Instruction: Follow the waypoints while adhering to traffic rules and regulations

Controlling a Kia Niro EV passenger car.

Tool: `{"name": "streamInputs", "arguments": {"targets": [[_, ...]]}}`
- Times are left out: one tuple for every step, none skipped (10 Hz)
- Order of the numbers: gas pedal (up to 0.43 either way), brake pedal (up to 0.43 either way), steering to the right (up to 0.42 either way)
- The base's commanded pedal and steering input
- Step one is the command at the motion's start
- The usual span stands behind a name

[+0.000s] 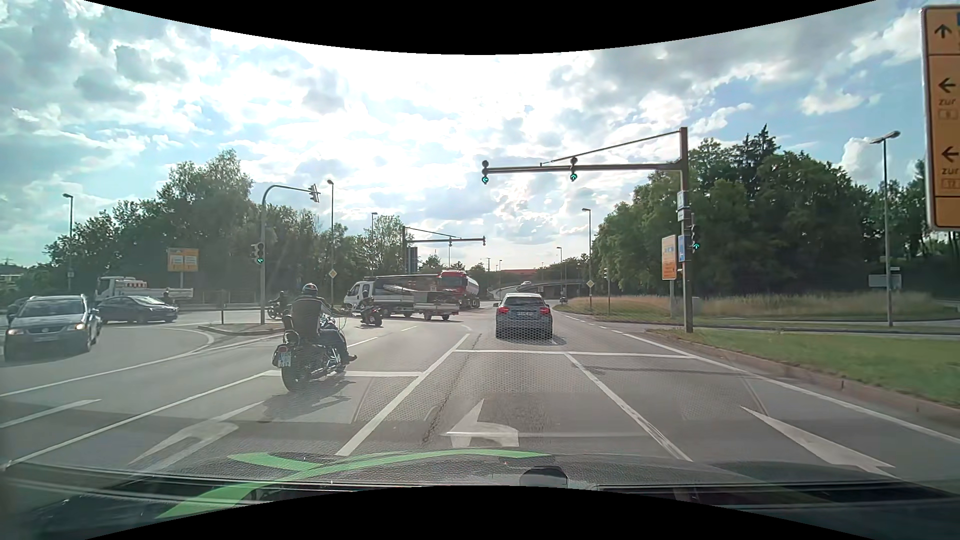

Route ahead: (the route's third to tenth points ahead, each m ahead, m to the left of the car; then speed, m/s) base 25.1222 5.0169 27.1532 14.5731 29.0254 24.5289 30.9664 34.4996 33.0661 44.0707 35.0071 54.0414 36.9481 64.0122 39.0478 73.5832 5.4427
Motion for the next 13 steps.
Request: {"name": "streamInputs", "arguments": {"targets": [[0.130, 0.000, 0.001], [0.130, 0.000, 0.001], [0.130, 0.000, 0.002], [0.138, 0.000, 0.002], [0.138, 0.000, 0.002], [0.138, 0.000, 0.001], [0.138, 0.000, 0.002], [0.138, 0.000, 0.001], [0.138, 0.000, 0.002], [0.138, 0.000, 0.002], [0.138, 0.000, 0.002], [0.138, 0.000, 0.001], [0.118, 0.000, 0.001]]}}
